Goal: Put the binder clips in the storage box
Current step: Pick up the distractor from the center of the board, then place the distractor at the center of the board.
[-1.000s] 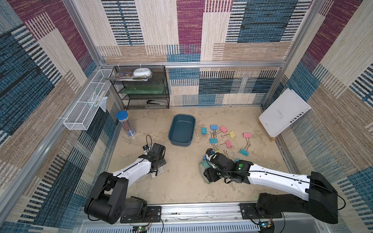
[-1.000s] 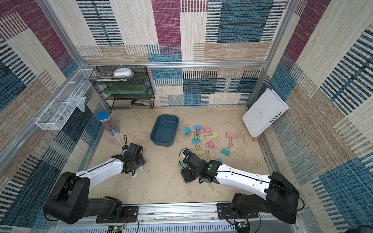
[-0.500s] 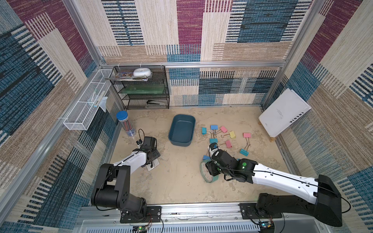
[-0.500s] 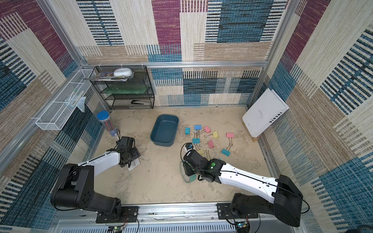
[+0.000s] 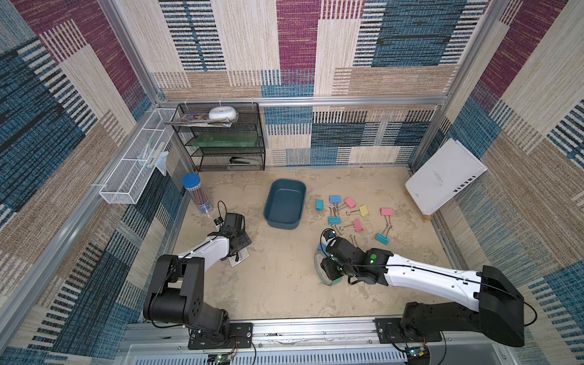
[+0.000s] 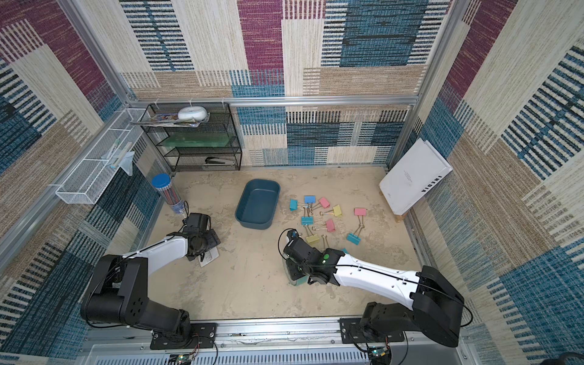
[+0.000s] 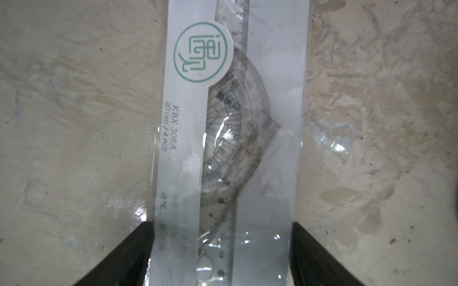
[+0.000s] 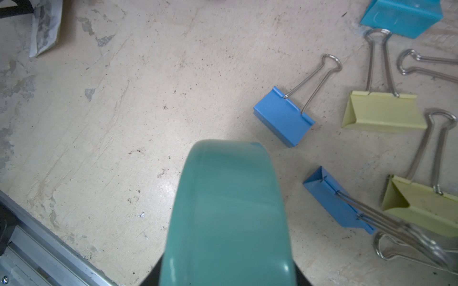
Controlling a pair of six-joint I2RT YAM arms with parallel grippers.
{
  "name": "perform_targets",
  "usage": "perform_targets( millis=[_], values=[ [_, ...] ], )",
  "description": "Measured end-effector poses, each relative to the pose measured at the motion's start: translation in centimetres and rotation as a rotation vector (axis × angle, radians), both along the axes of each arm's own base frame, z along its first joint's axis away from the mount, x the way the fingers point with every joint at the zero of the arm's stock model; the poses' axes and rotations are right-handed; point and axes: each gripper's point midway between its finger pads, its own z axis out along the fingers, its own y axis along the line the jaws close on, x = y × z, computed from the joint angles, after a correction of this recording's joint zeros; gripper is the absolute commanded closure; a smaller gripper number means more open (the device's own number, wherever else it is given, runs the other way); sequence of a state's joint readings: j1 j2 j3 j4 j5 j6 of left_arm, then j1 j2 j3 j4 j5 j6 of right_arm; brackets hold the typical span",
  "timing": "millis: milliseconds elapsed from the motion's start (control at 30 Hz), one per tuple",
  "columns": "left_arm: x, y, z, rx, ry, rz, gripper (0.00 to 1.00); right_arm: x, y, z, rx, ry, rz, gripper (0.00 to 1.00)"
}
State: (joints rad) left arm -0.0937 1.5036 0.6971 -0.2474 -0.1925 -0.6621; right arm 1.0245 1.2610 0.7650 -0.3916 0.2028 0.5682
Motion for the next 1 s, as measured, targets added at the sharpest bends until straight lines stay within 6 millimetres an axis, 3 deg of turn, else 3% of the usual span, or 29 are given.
perform_targets(
  millis=[167, 333, 467, 667, 733, 867, 1000],
  values=[
    [0.0, -0.1, 0.0, -0.002, -0.001, -0.005, 0.11, 0.6, -1.0, 2.4, 0.049, -0.065, -0.062, 0.72],
    [0.1, -0.1, 0.0, -0.001, 0.001, -0.008, 0.10, 3.4, -4.8, 7.5, 0.064, -0.235, -0.233, 0.71],
    [0.1, -0.1, 0.0, -0.001, 0.002, -0.010, 0.09, 8.1, -10.9, 10.7, 0.023, -0.346, -0.457, 0.71],
    [0.2, -0.2, 0.0, -0.001, 0.003, -0.017, 0.08, 11.8, -22.8, 11.8, -0.107, -0.393, -0.768, 0.73],
    [0.4, -0.2, 0.0, 0.002, 0.002, -0.024, 0.08, 12.2, -25.1, 12.2, -0.120, -0.392, -0.816, 0.71],
    [0.5, -0.2, 0.0, 0.004, 0.000, -0.032, 0.06, 13.0, -27.6, 12.9, -0.136, -0.392, -0.848, 0.71],
    [0.6, -0.3, 0.1, 0.001, -0.004, -0.039, 0.05, 13.1, -32.1, 11.0, -0.178, -0.339, -0.947, 0.73]
  ],
)
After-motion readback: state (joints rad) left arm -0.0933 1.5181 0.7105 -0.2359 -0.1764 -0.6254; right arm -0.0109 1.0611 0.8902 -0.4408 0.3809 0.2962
